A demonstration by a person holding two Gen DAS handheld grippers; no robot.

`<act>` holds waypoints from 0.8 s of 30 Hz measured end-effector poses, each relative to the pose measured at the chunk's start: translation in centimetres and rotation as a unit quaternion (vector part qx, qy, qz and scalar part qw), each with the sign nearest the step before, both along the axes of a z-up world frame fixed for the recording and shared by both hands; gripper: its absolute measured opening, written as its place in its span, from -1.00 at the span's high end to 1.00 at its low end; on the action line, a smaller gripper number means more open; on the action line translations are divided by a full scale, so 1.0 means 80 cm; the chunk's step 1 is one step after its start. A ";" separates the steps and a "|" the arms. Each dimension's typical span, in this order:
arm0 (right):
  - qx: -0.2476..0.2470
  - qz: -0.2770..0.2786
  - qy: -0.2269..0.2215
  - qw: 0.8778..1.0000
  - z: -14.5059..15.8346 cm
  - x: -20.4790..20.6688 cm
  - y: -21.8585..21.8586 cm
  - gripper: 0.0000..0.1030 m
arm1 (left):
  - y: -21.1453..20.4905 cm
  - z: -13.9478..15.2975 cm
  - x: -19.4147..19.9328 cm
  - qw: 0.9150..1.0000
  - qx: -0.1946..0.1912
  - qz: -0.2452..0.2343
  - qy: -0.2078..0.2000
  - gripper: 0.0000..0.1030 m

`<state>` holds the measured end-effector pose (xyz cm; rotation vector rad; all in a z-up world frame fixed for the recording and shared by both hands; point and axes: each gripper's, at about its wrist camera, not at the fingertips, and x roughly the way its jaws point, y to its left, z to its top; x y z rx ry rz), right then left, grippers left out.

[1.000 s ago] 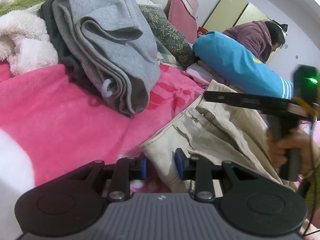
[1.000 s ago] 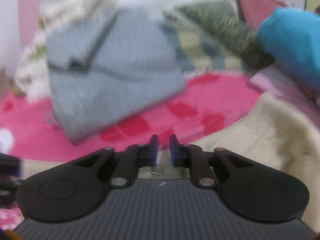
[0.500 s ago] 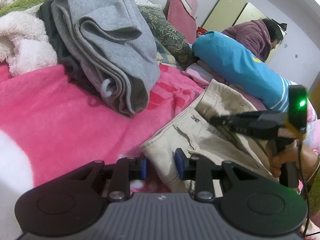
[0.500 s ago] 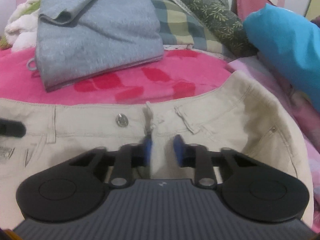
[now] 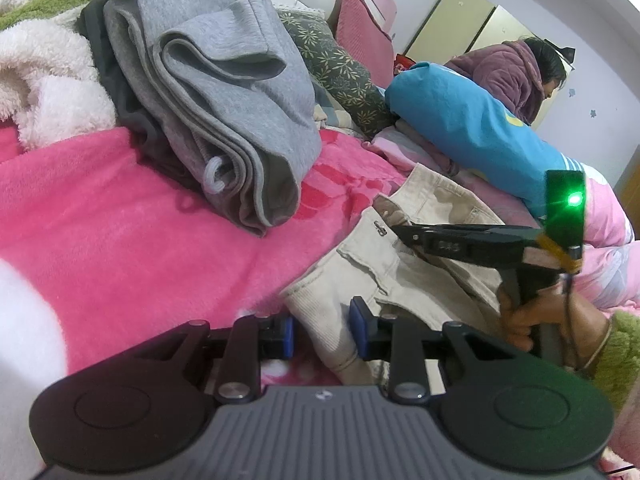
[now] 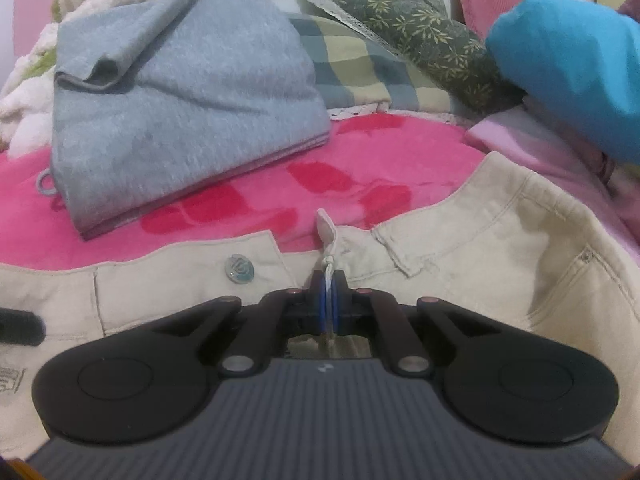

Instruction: Fold clothes

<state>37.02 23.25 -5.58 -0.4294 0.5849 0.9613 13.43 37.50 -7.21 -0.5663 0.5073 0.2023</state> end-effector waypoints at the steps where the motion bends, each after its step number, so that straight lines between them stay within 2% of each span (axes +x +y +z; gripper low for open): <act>1: 0.003 0.001 0.006 1.000 0.003 0.001 -0.003 0.87 | 0.000 0.000 0.000 1.000 -0.001 0.000 0.000 0.43; 2: 0.004 0.001 0.015 1.000 0.009 0.001 -0.007 0.81 | 0.001 0.000 0.000 1.000 -0.002 0.000 0.000 0.43; 4: 0.031 0.003 0.040 0.999 0.033 0.004 -0.028 0.53 | 0.002 -0.001 0.000 1.000 -0.004 0.000 -0.001 0.43; 5: 0.052 0.003 0.047 0.998 0.045 0.006 -0.040 0.26 | 0.002 -0.001 0.000 1.000 -0.005 0.000 -0.001 0.43; 6: 0.080 -0.006 0.050 0.996 0.060 0.010 -0.056 0.08 | 0.002 -0.001 0.000 1.000 -0.006 0.000 -0.002 0.43; 8: 0.111 -0.046 0.056 0.991 0.078 0.026 -0.083 0.07 | 0.002 -0.001 0.000 1.000 -0.005 0.000 -0.001 0.43; 10: 0.119 -0.100 0.062 0.986 0.083 0.050 -0.104 0.07 | 0.002 -0.001 0.000 1.000 -0.003 0.000 -0.001 0.42; 11: 0.110 -0.130 0.068 0.983 0.076 0.064 -0.109 0.07 | 0.002 -0.001 0.000 1.000 -0.003 0.000 -0.002 0.42; 13: 0.068 -0.189 0.111 0.973 0.040 0.096 -0.109 0.08 | 0.003 -0.002 0.000 1.000 -0.005 0.000 -0.002 0.42; 15: 0.048 -0.216 0.137 0.965 0.008 0.107 -0.109 0.08 | 0.005 -0.003 0.000 1.000 -0.011 0.000 -0.004 0.42; 16: 0.045 -0.220 0.136 0.965 0.007 0.104 -0.110 0.07 | 0.005 -0.003 0.000 1.000 -0.012 0.000 -0.005 0.42; 18: 0.048 -0.219 0.149 0.963 0.034 0.085 -0.120 0.07 | 0.008 -0.004 -0.002 1.000 -0.019 0.000 -0.009 0.42; 20: 0.079 -0.210 0.166 0.960 0.069 0.058 -0.146 0.07 | 0.011 -0.005 -0.003 0.999 -0.029 -0.001 -0.014 0.42; 22: 0.110 -0.203 0.167 0.959 0.113 0.014 -0.192 0.03 | 0.013 -0.005 -0.005 0.999 -0.038 -0.001 -0.020 0.39; 24: 0.148 -0.206 0.165 0.953 0.153 -0.034 -0.261 -0.05 | 0.015 -0.003 -0.009 0.999 -0.043 0.003 -0.027 0.33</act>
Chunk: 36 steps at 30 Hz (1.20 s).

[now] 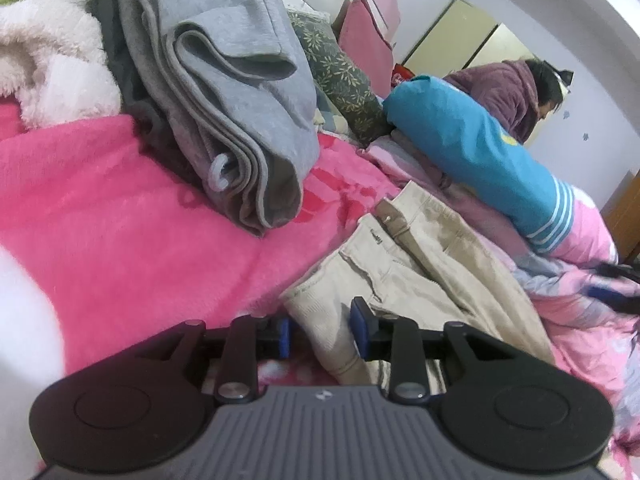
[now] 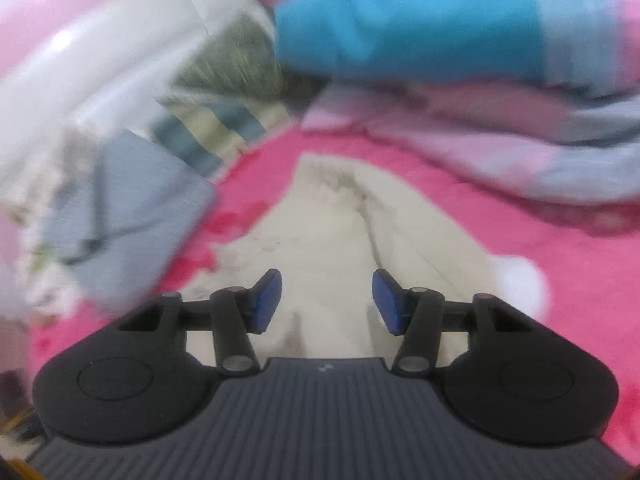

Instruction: Fold clothes

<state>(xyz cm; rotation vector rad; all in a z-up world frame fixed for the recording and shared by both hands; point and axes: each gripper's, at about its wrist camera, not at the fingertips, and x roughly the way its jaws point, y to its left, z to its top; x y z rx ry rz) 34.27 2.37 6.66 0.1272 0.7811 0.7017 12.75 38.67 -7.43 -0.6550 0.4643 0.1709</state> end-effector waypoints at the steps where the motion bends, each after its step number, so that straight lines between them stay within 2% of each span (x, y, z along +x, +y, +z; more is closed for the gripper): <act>1: 0.019 -0.006 -0.004 1.000 0.020 -0.025 -0.036 -0.09 | 0.000 0.003 -0.003 1.000 0.003 0.006 -0.004 0.24; 2: 0.038 -0.017 -0.009 0.999 0.036 -0.054 -0.079 -0.16 | -0.002 0.008 -0.007 1.000 0.008 0.013 -0.008 0.16; 3: 0.051 -0.032 -0.010 0.998 0.047 -0.081 -0.122 -0.18 | -0.003 0.013 -0.012 1.000 0.013 0.020 -0.013 0.00; 4: 0.062 -0.048 -0.010 0.997 0.056 -0.107 -0.163 -0.19 | -0.005 0.020 -0.018 0.999 0.025 0.030 -0.020 -0.06; 6: 0.071 -0.092 -0.014 0.993 0.066 -0.170 -0.243 -0.27 | -0.013 0.040 -0.035 0.997 0.058 0.051 -0.031 -0.06; 9: 0.067 -0.169 -0.015 0.983 0.063 -0.254 -0.339 -0.30 | -0.030 0.078 -0.064 0.994 0.083 0.062 -0.040 -0.06; 11: 0.069 -0.220 -0.010 0.973 0.057 -0.305 -0.396 -0.30 | -0.053 0.110 -0.081 0.991 0.110 0.053 -0.046 -0.07; 14: 0.111 -0.275 -0.002 0.955 0.034 -0.366 -0.458 -0.32 | -0.106 0.160 -0.096 0.989 0.141 0.013 -0.050 -0.16; 17: 0.149 -0.308 0.010 0.940 -0.003 -0.407 -0.496 -0.32 | -0.174 0.188 -0.100 0.988 0.126 -0.058 -0.061 -0.26; 20: 0.179 -0.321 0.030 0.930 -0.041 -0.418 -0.508 -0.32 | -0.252 0.180 -0.092 0.983 0.105 -0.134 -0.064 -0.28; 24: 0.188 -0.316 0.039 0.929 -0.066 -0.413 -0.504 -0.32 | -0.341 0.129 -0.065 0.976 0.103 -0.193 -0.027 -0.22; 27: 0.164 -0.309 0.029 0.936 -0.067 -0.401 -0.495 -0.32 | -0.380 0.094 -0.047 0.974 0.116 -0.194 -0.010 -0.20; 30: 0.128 -0.313 0.010 0.941 -0.064 -0.382 -0.493 -0.32 | -0.397 0.073 -0.026 0.975 0.098 -0.198 0.001 -0.16; 34: 0.105 -0.308 0.012 0.945 -0.069 -0.328 -0.492 -0.33 | -0.400 0.053 -0.001 0.978 0.091 -0.186 -0.010 -0.16; 36: 0.093 -0.300 0.016 0.949 -0.072 -0.292 -0.483 -0.37 | -0.402 0.036 0.005 0.980 0.078 -0.182 0.000 -0.15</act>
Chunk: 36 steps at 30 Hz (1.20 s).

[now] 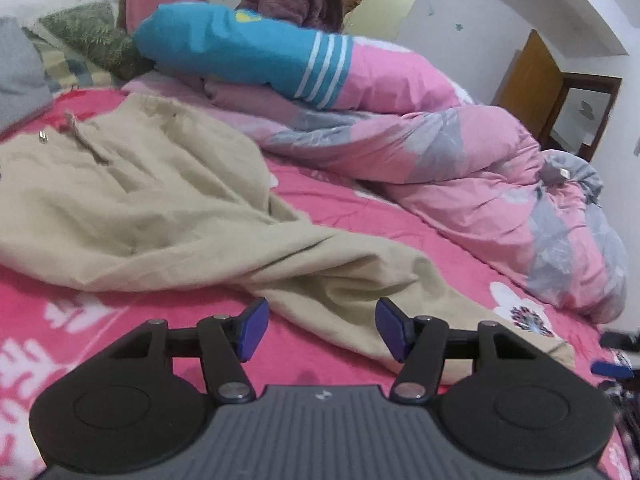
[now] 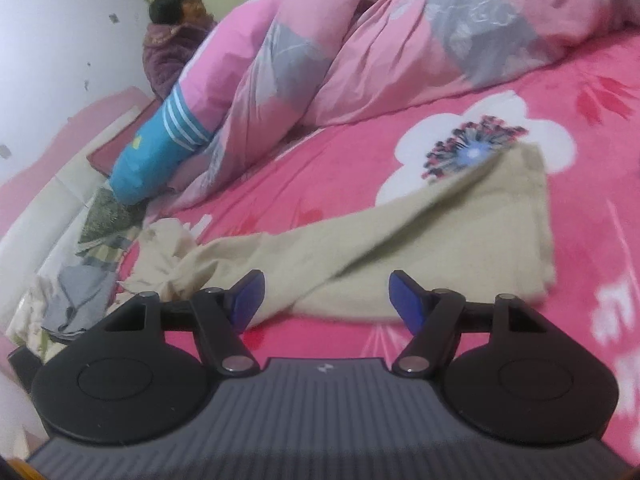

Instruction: Fold clothes

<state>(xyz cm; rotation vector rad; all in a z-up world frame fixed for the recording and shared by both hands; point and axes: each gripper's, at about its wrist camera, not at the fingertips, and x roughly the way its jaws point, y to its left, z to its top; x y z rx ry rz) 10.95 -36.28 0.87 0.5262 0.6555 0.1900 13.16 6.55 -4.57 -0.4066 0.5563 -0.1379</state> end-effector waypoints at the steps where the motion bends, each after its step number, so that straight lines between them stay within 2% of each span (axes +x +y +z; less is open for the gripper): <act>1: -0.006 0.006 0.005 1.000 -0.002 0.022 0.007 -0.38 | 0.002 -0.010 0.004 1.000 -0.011 0.002 0.011 -0.15; 3: -0.022 0.024 0.018 0.999 -0.006 0.069 0.027 -0.41 | 0.004 -0.032 0.009 0.999 -0.022 0.005 0.023 -0.10; 4: -0.033 0.034 0.026 0.999 -0.008 0.095 0.039 -0.42 | 0.005 -0.036 0.008 0.999 -0.026 0.004 0.019 -0.14; 6: -0.062 0.056 0.041 0.996 -0.012 0.148 0.067 -0.50 | 0.007 -0.039 0.005 0.999 -0.034 -0.001 0.005 -0.25; 10: -0.136 0.084 0.067 0.985 -0.032 0.243 0.119 -0.54 | 0.010 -0.041 0.003 0.999 -0.045 -0.005 0.000 -0.26; 11: -0.147 0.085 0.080 0.982 -0.042 0.260 0.127 -0.54 | 0.011 -0.042 0.003 0.999 -0.047 -0.005 -0.001 -0.26; 14: -0.139 0.100 0.113 0.979 -0.068 0.271 0.134 -0.52 | 0.014 -0.045 0.001 0.998 -0.057 -0.006 -0.006 -0.26; 18: -0.055 0.168 0.113 0.978 -0.058 0.218 0.124 0.06 | 0.017 -0.046 0.004 0.997 -0.070 -0.006 -0.009 -0.27; 19: -0.028 0.184 0.116 0.976 -0.056 0.201 0.120 0.13 | 0.017 -0.047 0.004 0.997 -0.072 -0.006 -0.009 -0.27; 21: -0.012 0.202 0.106 0.974 -0.048 0.170 0.118 0.27 | 0.018 -0.047 0.004 0.997 -0.075 -0.006 -0.010 -0.27; 25: -0.015 0.240 0.080 0.967 -0.038 0.104 0.134 0.28 | 0.025 -0.046 0.000 0.995 -0.096 -0.004 -0.014 -0.27; 28: -0.012 0.259 0.104 0.960 -0.062 0.074 0.153 0.33 | 0.028 -0.041 -0.004 0.995 -0.099 0.002 -0.014 -0.27; 31: -0.022 0.252 0.087 0.964 -0.067 0.049 0.159 0.35 | 0.026 -0.043 -0.006 0.996 -0.088 0.003 -0.007 -0.27; 34: -0.016 0.236 0.027 0.971 -0.031 0.054 0.148 0.29 | 0.022 -0.044 -0.004 0.997 -0.077 0.005 -0.006 -0.27; 35: -0.028 0.219 0.000 0.975 -0.018 0.063 0.145 0.09 | 0.020 -0.045 -0.005 0.997 -0.072 0.005 -0.008 -0.27; 36: -0.044 0.198 -0.026 0.979 -0.004 0.074 0.143 -0.27 | 0.019 -0.045 -0.005 0.998 -0.069 0.004 -0.010 -0.27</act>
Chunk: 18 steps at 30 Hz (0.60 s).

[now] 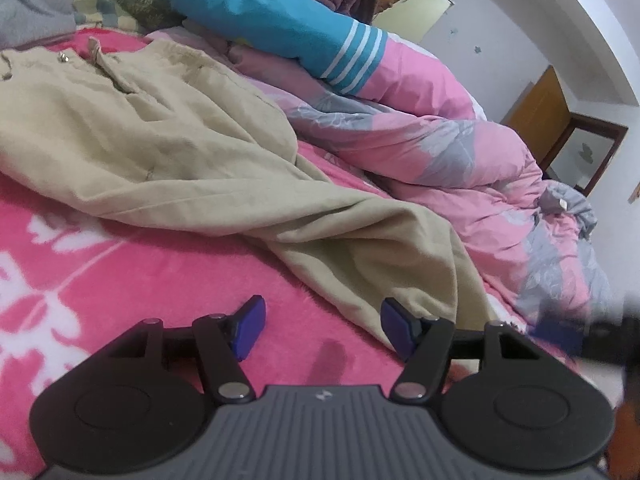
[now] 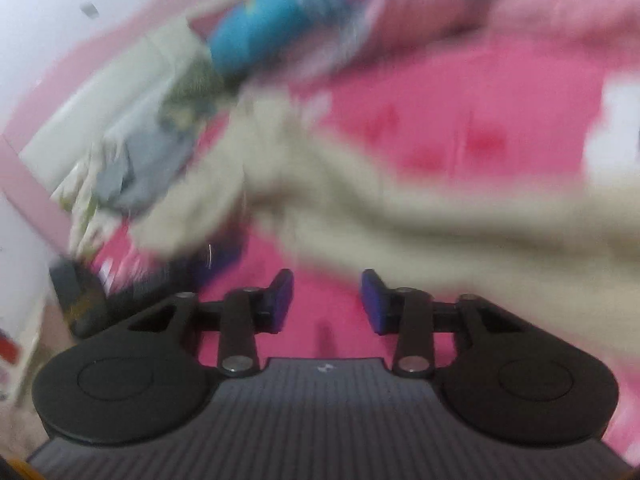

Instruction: Fold clothes

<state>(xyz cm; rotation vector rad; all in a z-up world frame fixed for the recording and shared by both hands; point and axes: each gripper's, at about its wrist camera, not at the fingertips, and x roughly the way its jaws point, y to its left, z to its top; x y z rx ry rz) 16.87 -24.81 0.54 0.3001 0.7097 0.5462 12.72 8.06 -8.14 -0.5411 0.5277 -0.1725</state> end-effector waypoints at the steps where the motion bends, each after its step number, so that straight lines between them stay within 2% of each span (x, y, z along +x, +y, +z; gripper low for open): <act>1: -0.009 -0.011 -0.022 1.000 0.007 0.013 0.000 -0.46 | 0.000 0.000 0.000 1.000 -0.001 0.000 0.000 -0.28; 2: -0.018 -0.018 -0.041 0.999 0.011 0.027 0.000 -0.73 | 0.001 -0.001 0.000 1.000 -0.002 0.000 -0.001 -0.27; 4: -0.038 -0.013 -0.033 0.999 0.000 0.061 0.004 -0.76 | 0.002 -0.002 -0.001 1.000 -0.004 0.000 -0.003 -0.28; 5: -0.050 -0.009 -0.009 0.999 -0.013 0.079 0.008 -0.75 | 0.002 -0.002 -0.001 1.000 -0.003 0.000 -0.003 -0.28; 6: -0.062 0.000 0.022 0.998 -0.029 0.093 0.014 -0.34 | 0.001 -0.003 0.000 1.000 -0.003 0.000 -0.003 -0.27; 7: -0.067 0.000 0.042 0.997 -0.039 0.097 0.018 0.17 | 0.001 -0.003 0.000 1.000 -0.003 0.000 -0.004 -0.27; 8: -0.071 -0.004 0.056 0.996 -0.046 0.098 0.020 0.53 | 0.002 -0.003 0.000 1.000 -0.004 0.000 -0.004 -0.27; 9: -0.064 -0.011 0.049 0.997 -0.042 0.086 0.020 0.64 | 0.002 -0.003 0.000 1.000 -0.005 0.000 -0.004 -0.28; 12: -0.032 -0.016 -0.002 0.999 -0.014 0.025 0.021 0.75 | 0.004 -0.002 -0.001 1.000 -0.011 0.001 -0.005 -0.27; 15: -0.087 0.006 -0.049 0.995 -0.014 -0.045 0.046 0.77 | 0.009 0.003 -0.009 1.000 -0.017 0.009 -0.002 -0.26; 18: -0.153 0.027 -0.096 0.983 -0.017 -0.112 0.073 0.79 | 0.018 0.013 -0.036 1.000 -0.019 0.019 -0.003 -0.26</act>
